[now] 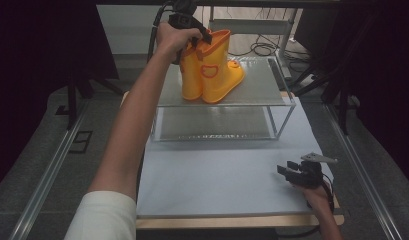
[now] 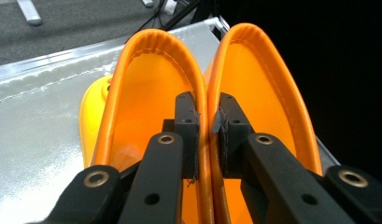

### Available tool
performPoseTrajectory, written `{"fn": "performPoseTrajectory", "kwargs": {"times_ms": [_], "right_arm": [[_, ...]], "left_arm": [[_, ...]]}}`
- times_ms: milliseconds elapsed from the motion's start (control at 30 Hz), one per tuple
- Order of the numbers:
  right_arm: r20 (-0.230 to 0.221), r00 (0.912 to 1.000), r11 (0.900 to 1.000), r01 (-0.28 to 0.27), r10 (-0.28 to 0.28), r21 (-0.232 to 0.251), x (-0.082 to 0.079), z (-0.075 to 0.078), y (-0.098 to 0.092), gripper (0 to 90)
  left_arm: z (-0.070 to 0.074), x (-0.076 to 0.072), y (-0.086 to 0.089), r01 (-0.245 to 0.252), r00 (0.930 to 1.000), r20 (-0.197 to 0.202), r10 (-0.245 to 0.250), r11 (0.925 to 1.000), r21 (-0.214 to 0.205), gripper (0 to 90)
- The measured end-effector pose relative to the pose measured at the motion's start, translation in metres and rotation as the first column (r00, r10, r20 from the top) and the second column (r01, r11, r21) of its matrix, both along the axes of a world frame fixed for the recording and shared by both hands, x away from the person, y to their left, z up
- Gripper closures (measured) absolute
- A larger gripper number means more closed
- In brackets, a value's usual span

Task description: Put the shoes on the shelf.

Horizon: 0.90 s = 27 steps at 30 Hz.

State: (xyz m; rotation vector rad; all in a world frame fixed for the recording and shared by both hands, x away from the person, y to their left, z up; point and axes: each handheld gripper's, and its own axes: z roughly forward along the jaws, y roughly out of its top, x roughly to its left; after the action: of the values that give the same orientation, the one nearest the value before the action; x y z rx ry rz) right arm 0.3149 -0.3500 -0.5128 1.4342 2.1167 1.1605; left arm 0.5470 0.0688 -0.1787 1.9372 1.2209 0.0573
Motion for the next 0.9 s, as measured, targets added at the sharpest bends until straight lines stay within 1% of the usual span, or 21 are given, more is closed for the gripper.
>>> {"fn": "performPoseTrajectory", "kwargs": {"times_ms": [33,67,100,133,167,200,267,333,367,433,500,600,633,700,767,833,900], "right_arm": [[0.000,1.0000,1.0000,0.000,0.000,-0.001,0.000,0.000,0.000,45.8],[-0.002,1.0000,1.0000,0.000,0.000,-0.002,0.000,0.000,0.000,45.8],[-0.005,1.0000,1.0000,-0.001,0.001,0.000,0.000,-0.001,0.001,45.8],[-0.007,1.0000,1.0000,-0.001,0.001,0.000,0.000,-0.001,0.001,45.8],[-0.007,1.0000,1.0000,-0.002,0.002,-0.001,0.000,-0.002,0.002,45.8],[-0.006,1.0000,1.0000,0.000,0.000,0.001,0.000,-0.002,0.002,45.8],[-0.008,1.0000,1.0000,-0.004,0.004,-0.001,0.000,-0.002,0.003,45.8],[-0.006,1.0000,1.0000,-0.006,0.006,-0.004,0.000,-0.002,0.003,45.8],[-0.007,1.0000,1.0000,-0.006,0.006,-0.004,0.000,-0.003,0.004,45.8],[-0.006,1.0000,1.0000,-0.004,0.004,-0.001,0.000,-0.002,0.003,45.8],[-0.006,1.0000,1.0000,-0.005,0.005,-0.002,0.000,-0.002,0.003,45.8],[-0.008,1.0000,1.0000,-0.005,0.005,-0.004,-0.001,-0.002,0.003,45.7],[-0.008,1.0000,1.0000,-0.005,0.005,-0.005,-0.001,-0.002,0.003,45.8],[-0.005,1.0000,1.0000,-0.005,0.005,-0.006,-0.001,-0.001,0.004,45.8],[-0.003,1.0000,1.0000,-0.002,0.002,-0.001,-0.002,-0.001,0.004,45.7],[-0.005,1.0000,1.0000,-0.001,0.001,0.002,-0.002,-0.001,0.003,45.7],[-0.006,1.0000,1.0000,-0.001,0.001,0.000,-0.001,-0.001,0.003,45.8]], "left_arm": [[0.001,-0.001,0.002,-0.014,0.9991,0.039,0.014,0.9999,-0.009,74.4],[0.004,-0.001,0.004,-0.016,0.9979,0.062,0.018,0.9993,-0.035,68.4],[0.006,-0.001,0.005,-0.010,0.9980,0.062,0.013,0.9989,-0.046,58.5],[0.008,-0.002,0.005,-0.004,0.9980,0.063,0.005,0.9997,-0.024,51.8],[0.009,-0.004,0.005,-0.002,0.9973,0.073,0.002,1.0000,-0.006,50.9],[0.010,-0.006,0.005,0.006,0.9972,0.074,-0.006,1.0000,-0.007,49.5],[0.012,-0.010,0.008,0.006,0.9957,0.092,-0.005,0.9999,-0.013,46.2],[0.017,-0.015,0.013,0.011,0.9938,0.111,-0.008,0.9994,-0.033,45.7],[0.019,-0.019,0.015,0.015,0.9924,0.122,-0.011,0.9994,-0.031,46.3],[0.025,-0.029,0.021,0.034,0.9909,0.131,-0.030,0.9990,-0.029,50.6],[0.029,-0.039,0.026,0.042,0.9875,0.153,-0.039,0.9989,-0.022,59.7],[0.034,-0.055,0.038,0.070,0.9870,0.145,-0.068,0.9976,-0.004,71.6],[0.035,-0.060,0.042,0.074,0.9869,0.144,-0.074,0.9973,0.006,74.3],[0.034,-0.071,0.051,0.075,0.9872,0.139,-0.078,0.9969,0.024,78.5],[0.030,-0.082,0.061,0.063,0.9873,0.143,-0.068,0.9974,0.035,81.6],[0.022,-0.092,0.071,0.062,0.9879,0.141,-0.066,0.9976,0.029,84.2],[0.011,-0.099,0.080,0.050,0.9898,0.132,-0.055,0.9979,0.041,85.8]]}}
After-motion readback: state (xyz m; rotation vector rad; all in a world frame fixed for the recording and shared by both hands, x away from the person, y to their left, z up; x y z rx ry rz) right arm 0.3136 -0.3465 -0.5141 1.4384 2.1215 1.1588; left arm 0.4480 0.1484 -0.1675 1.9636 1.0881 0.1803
